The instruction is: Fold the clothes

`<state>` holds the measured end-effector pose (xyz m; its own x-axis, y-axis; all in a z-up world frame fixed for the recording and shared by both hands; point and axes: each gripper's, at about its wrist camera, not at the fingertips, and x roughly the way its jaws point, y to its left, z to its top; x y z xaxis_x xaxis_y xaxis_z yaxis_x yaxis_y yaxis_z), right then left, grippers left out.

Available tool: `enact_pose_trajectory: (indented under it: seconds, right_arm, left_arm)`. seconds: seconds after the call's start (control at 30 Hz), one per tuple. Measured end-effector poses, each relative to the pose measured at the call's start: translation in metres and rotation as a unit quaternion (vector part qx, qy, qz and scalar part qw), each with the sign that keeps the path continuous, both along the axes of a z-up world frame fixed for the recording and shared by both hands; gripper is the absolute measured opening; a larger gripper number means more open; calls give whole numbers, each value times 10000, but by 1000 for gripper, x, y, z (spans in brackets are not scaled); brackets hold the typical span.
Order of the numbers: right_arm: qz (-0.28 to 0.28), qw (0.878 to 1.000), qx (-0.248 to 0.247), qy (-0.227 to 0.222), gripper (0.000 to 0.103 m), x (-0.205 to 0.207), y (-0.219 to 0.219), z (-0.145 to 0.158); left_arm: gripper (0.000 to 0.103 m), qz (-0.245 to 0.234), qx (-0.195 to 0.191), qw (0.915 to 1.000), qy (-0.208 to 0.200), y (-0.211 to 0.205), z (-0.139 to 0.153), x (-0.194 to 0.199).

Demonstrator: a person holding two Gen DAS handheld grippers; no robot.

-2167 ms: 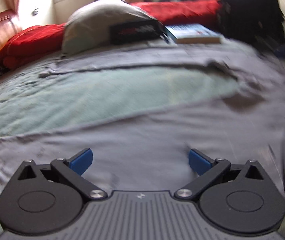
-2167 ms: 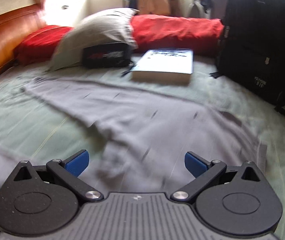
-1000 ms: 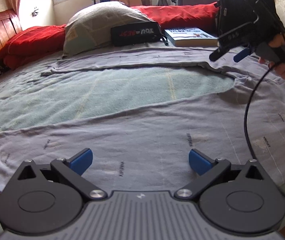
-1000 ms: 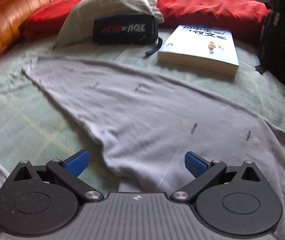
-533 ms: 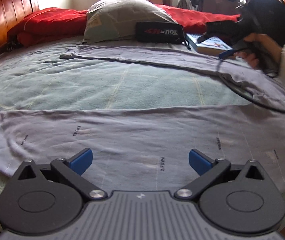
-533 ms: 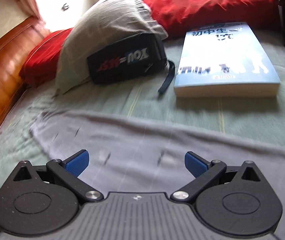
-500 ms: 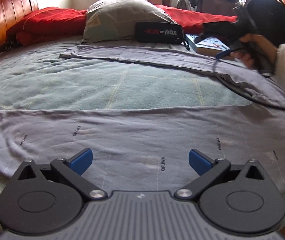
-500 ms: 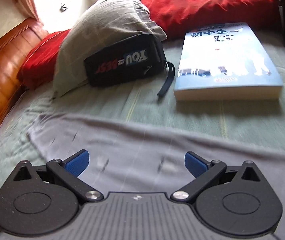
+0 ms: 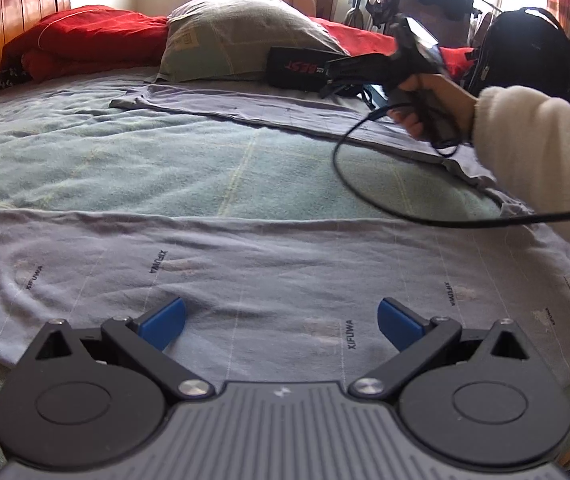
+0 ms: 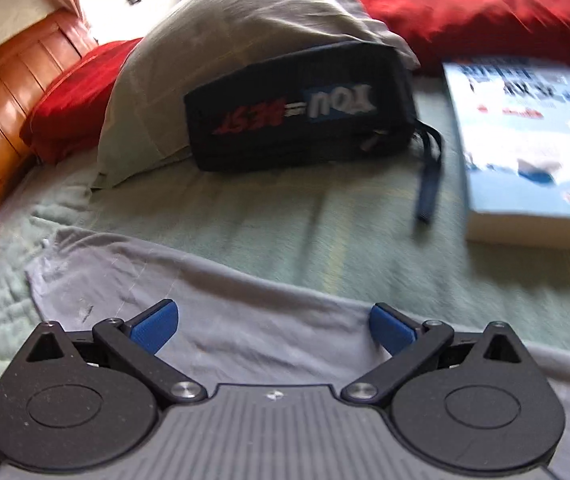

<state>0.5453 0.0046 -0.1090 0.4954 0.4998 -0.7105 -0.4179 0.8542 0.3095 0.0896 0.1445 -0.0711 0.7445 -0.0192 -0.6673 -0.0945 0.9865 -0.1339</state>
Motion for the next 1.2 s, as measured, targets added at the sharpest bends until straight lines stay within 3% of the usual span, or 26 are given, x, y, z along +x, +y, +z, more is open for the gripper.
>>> enact_pose_trajectory:
  seconds: [0.23,0.37,0.7,0.83,1.03,1.2]
  right_arm:
    - [131,9998,-137,-109,103,2,31,6]
    - [253,9990,162,-321,103,-19,26,24]
    - [464,9989,44,11,103,-16,62,-3]
    - [731,9968,292,109,103,-23,49,19]
    - [704,9971,89,-259,103,-48,-31,65]
    - [315,9991,284,-14,103,-67,-138,75]
  left_arm:
    - [102,-34,-120,9999,-66,6,0,-2]
    - [102,-35,-91,9999,-82,5,-1,-3]
    - [102,-62,-21,9999,-81,3,-2,-5]
    - [102,-36,13,10000,-69,1,0,-5]
    - [102,-57,176,9998,8,-13,7,-6]
    - [102,-357,133,9993,-35,-34,17,-8]
